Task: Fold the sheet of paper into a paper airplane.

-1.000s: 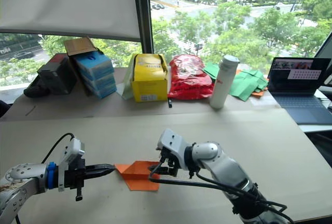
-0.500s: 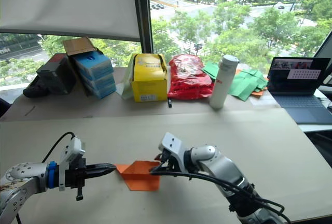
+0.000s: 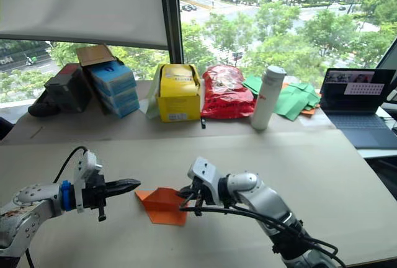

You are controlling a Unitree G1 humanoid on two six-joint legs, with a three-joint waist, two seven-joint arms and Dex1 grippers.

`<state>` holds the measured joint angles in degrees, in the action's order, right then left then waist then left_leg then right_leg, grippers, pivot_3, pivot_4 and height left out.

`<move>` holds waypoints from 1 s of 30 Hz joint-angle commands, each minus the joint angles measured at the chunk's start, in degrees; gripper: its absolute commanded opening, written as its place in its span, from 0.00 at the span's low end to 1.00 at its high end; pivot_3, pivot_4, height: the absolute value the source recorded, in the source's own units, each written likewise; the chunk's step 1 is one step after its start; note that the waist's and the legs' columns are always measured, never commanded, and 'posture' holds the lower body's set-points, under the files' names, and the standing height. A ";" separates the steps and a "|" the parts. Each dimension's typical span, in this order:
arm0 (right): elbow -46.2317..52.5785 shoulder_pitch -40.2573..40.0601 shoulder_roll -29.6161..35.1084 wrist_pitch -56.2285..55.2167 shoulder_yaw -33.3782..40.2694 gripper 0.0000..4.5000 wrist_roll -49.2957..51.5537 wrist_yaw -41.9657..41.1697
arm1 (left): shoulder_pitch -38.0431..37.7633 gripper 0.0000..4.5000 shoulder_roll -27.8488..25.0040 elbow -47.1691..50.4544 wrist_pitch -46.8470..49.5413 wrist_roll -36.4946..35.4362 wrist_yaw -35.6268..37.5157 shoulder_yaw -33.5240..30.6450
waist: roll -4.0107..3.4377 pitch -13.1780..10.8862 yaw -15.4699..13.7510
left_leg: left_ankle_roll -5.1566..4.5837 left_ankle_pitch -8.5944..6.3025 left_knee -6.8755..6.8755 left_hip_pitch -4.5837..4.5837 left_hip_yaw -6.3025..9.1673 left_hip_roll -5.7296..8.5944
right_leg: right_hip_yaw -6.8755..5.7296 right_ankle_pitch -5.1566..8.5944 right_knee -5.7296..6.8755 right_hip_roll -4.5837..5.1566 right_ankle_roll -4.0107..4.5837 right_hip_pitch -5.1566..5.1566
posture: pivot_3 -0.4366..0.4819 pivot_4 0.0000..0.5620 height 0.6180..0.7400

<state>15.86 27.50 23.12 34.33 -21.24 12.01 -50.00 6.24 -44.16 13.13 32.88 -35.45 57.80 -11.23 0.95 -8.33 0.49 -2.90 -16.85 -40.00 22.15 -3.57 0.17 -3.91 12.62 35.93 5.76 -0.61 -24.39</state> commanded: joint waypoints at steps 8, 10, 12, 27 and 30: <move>-3.41 0.19 5.40 -44.56 -5.13 0.01 -27.33 14.41 | 6.16 0.00 2.34 -3.47 1.69 -3.49 -3.06 -3.21 | 0.06 -0.01 0.25 | 0.14 0.08 0.01 -0.01 -0.15 0.01 | 0.06 0.01 -0.02 -0.19 -0.03 -0.02 | 0.48 0.27 1.00; -5.27 0.11 6.43 -50.17 -6.85 0.01 -32.43 16.45 | 6.15 0.00 2.07 -3.70 1.69 -3.51 -2.72 -3.01 | 0.09 -0.03 0.38 | 0.18 0.11 0.01 -0.02 -0.19 -0.01 | 0.10 0.01 -0.04 -0.23 -0.03 -0.03 | 0.48 0.27 1.00; -7.79 -0.31 7.67 -55.43 -8.93 0.01 -38.40 19.18 | 6.32 0.00 1.87 -4.10 1.82 -3.51 -2.19 -2.79 | 0.11 -0.05 0.37 | 0.23 0.14 0.00 -0.04 -0.22 -0.02 | 0.15 0.01 -0.04 -0.25 -0.03 -0.04 | 0.48 0.27 1.00; -10.73 -4.46 9.28 -63.53 -11.78 0.13 -40.13 14.00 | 7.29 0.00 1.40 -3.74 2.35 -2.88 -0.72 -0.54 | 0.20 -0.10 0.26 | 0.32 0.19 -0.05 -0.20 -0.18 -0.09 | 0.21 0.03 0.10 -0.29 0.03 0.06 | 0.48 0.27 1.00; -9.97 -5.14 8.60 -61.19 -10.71 0.34 -38.42 12.44 | 6.50 0.00 1.13 -2.92 1.86 -2.02 -0.29 0.54 | 0.21 -0.10 0.23 | 0.31 0.19 -0.06 -0.19 -0.18 -0.08 | 0.21 0.03 0.09 -0.26 0.03 0.07 | 0.48 0.27 1.00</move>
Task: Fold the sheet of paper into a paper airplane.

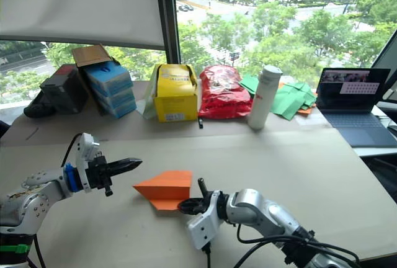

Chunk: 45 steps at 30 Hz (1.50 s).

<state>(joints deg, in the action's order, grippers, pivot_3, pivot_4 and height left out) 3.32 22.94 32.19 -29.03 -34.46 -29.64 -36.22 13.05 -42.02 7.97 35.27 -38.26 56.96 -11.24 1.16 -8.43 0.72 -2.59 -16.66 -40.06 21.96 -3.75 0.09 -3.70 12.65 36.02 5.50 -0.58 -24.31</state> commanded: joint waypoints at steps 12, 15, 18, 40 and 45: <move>17.57 -1.82 -1.06 34.69 9.87 0.57 30.62 -19.28 | 0.39 0.00 0.81 3.62 -0.80 1.85 0.04 4.10 | 0.00 0.00 -0.23 | -0.10 -0.06 -0.01 0.04 0.11 -0.03 | 0.05 -0.01 -0.02 0.06 0.02 0.03 | 0.48 0.27 1.00; 19.97 -1.60 -2.15 48.82 10.79 0.57 35.88 -19.77 | -1.29 0.00 -1.42 4.82 -1.53 2.72 3.75 5.65 | 0.00 0.00 -0.18 | -0.19 -0.11 0.00 0.05 0.11 -0.02 | 0.05 -0.01 -0.02 0.12 0.02 0.02 | 0.48 0.27 1.00; 19.30 -0.66 -4.12 52.36 10.72 0.39 36.47 -18.07 | -2.93 0.00 -4.33 5.67 -3.78 4.66 7.24 6.93 | -0.01 0.00 -0.07 | -0.29 -0.17 0.00 0.03 0.10 -0.01 | 0.06 -0.02 0.00 0.18 0.03 0.01 | 0.48 0.27 1.00; 8.84 2.00 -6.03 61.74 1.84 0.00 27.99 -15.98 | 4.99 0.00 -4.71 1.42 -9.94 11.63 9.31 11.75 | 0.00 0.01 -0.63 | -0.27 -0.16 -0.10 -0.01 0.05 0.04 | -0.11 -0.02 0.06 0.02 0.01 0.07 | 0.48 0.27 1.00; 9.09 2.48 -6.11 63.04 1.86 0.00 27.81 -15.38 | 8.70 0.00 -2.84 -5.30 -18.61 19.86 10.63 17.99 | 0.00 0.02 -0.52 | -0.27 -0.16 -0.12 -0.03 -0.02 0.05 | -0.01 -0.03 0.06 -0.08 0.01 0.06 | 0.48 0.27 1.00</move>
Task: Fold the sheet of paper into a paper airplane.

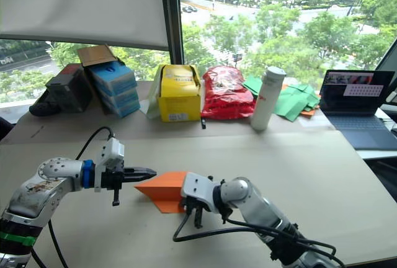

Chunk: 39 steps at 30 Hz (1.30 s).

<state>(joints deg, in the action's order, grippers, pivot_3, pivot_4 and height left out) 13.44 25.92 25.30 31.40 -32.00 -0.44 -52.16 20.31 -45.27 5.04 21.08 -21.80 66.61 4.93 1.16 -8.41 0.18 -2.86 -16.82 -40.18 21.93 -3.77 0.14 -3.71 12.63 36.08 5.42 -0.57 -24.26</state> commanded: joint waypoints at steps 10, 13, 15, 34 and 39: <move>-0.92 -0.22 0.04 4.20 0.66 0.00 -1.37 2.78 | -0.31 0.00 -1.05 1.14 -4.66 3.56 5.89 3.62 | 0.01 0.01 0.02 | -0.34 -0.20 -0.07 0.03 0.02 -0.05 | -0.02 0.00 0.02 0.01 0.00 0.00 | 0.48 0.27 1.00; 0.39 -0.40 -1.40 4.52 2.96 0.00 0.54 4.11 | -1.93 0.00 -1.73 2.21 -4.32 4.53 5.99 4.21 | 0.01 0.00 0.06 | -0.33 -0.19 -0.08 0.03 0.02 -0.05 | -0.02 0.00 0.03 0.01 0.00 -0.01 | 0.48 0.27 1.00; 2.82 -0.77 -1.76 5.63 4.97 0.00 2.07 4.47 | -2.91 0.00 -1.69 2.41 -4.95 5.26 5.84 4.62 | 0.01 0.00 0.04 | -0.32 -0.18 -0.07 0.05 0.03 -0.05 | -0.02 0.00 0.04 0.01 0.00 -0.04 | 0.48 0.27 1.00; 6.67 -3.25 2.35 11.43 2.45 0.00 3.45 4.23 | 3.73 0.00 1.79 -3.69 -4.09 5.08 3.35 4.03 | -0.01 0.01 -0.03 | -0.34 -0.20 -0.36 0.20 0.04 -0.04 | 0.02 -0.02 0.00 -0.10 -0.09 -0.03 | 0.48 0.27 1.00; 6.16 -2.97 2.19 12.51 2.11 0.00 3.40 4.83 | 3.50 0.00 2.05 -3.28 -4.54 4.87 4.54 4.07 | -0.02 0.01 -0.03 | -0.35 -0.20 -0.36 0.20 0.04 -0.06 | 0.02 -0.02 0.01 -0.08 -0.08 -0.03 | 0.48 0.27 1.00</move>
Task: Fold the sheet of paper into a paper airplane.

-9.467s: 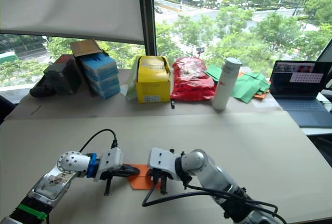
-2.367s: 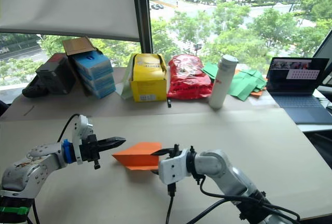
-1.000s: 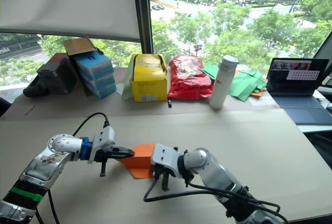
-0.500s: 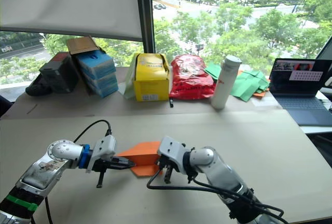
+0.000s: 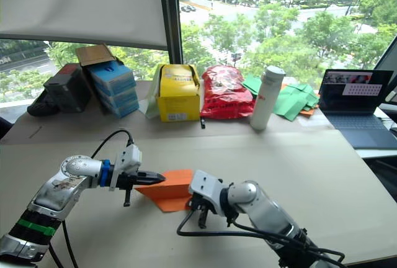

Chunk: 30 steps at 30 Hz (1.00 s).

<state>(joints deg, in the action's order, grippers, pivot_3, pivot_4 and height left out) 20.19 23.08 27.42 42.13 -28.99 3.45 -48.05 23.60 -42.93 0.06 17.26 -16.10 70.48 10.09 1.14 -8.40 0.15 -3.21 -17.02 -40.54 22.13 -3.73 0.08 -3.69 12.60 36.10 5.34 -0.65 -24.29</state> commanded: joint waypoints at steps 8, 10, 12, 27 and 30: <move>-0.22 -0.26 0.05 3.14 -0.80 0.00 -0.07 1.16 | -4.16 0.00 -1.60 6.65 1.02 -1.42 1.65 -1.08 | 0.00 0.00 0.09 | -0.02 -0.01 0.00 -0.02 0.01 0.00 | 0.01 0.00 0.01 0.03 0.00 0.01 | 0.48 0.27 1.00; -0.04 -0.34 0.04 3.30 -0.83 0.00 0.00 1.26 | -5.21 0.00 -1.51 7.34 1.96 -1.70 1.29 -1.27 | 0.00 0.00 0.06 | -0.03 -0.02 0.00 -0.02 0.01 0.00 | 0.00 0.00 0.02 0.06 0.00 0.01 | 0.48 0.27 1.00; 0.01 -0.35 0.02 3.42 -0.88 0.00 0.10 1.28 | -5.26 0.00 -1.09 7.72 2.53 -2.48 0.95 -2.04 | 0.00 0.00 0.04 | -0.08 -0.04 0.00 -0.03 0.02 0.00 | -0.01 0.00 0.04 0.07 0.00 0.01 | 0.48 0.27 1.00; 0.15 0.21 0.27 3.60 -1.73 0.00 -0.30 1.35 | 1.38 0.00 0.52 -3.06 -4.30 3.42 0.19 0.75 | -0.01 0.01 0.33 | -0.01 0.00 -0.08 0.01 -0.01 0.01 | 0.00 0.00 0.02 0.02 -0.01 0.02 | 0.48 0.27 1.00; 0.35 -0.04 0.36 3.92 -1.54 0.00 -0.23 1.60 | 0.66 0.00 0.37 -0.71 -3.31 2.13 1.09 0.20 | -0.01 0.01 0.33 | -0.11 -0.06 -0.12 0.00 0.01 0.00 | -0.01 -0.01 0.06 0.04 -0.01 0.02 | 0.48 0.27 1.00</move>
<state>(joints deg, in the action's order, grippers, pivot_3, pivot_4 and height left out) 20.87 23.74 27.32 44.17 -29.73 3.52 -46.95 24.39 -42.40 -3.47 14.10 -12.51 70.84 11.41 1.13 -8.39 0.48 -3.36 -17.11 -40.66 22.13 -3.71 0.08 -3.70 12.60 36.17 5.38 -0.66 -24.27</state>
